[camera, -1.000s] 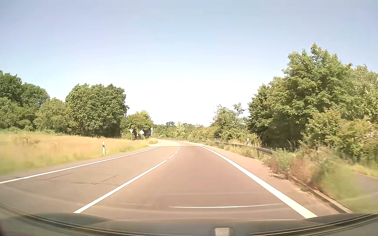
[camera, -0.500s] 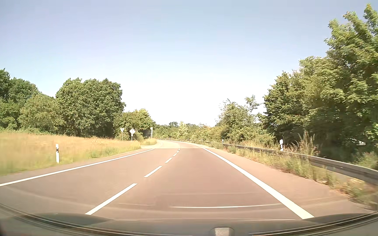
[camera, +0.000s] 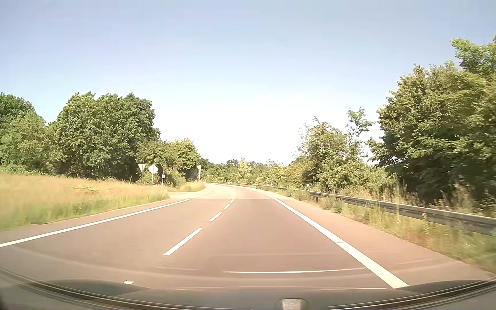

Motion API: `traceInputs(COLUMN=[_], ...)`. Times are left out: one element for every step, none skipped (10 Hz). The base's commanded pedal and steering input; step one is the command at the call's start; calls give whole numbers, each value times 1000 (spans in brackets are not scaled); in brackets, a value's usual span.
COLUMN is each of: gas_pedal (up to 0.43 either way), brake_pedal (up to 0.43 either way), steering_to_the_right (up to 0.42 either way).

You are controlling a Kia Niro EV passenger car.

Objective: Follow the waypoints while adhering to traffic rules and regulations

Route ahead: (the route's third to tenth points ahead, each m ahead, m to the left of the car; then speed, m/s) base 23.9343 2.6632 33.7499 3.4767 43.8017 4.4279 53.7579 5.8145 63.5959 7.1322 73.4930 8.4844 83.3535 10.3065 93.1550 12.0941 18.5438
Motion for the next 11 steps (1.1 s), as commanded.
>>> traceInputs(gas_pedal=[512, 512, 512, 512, 512, 512, 512, 512, 512, 512, 512], brake_pedal=[24, 18, 24, 24, 18, 18, 24, 24, 18, 24, 18], steering_to_the_right=[-11, -11, -12, -12, -11, -12, -14, -14, -16, -16, -16])
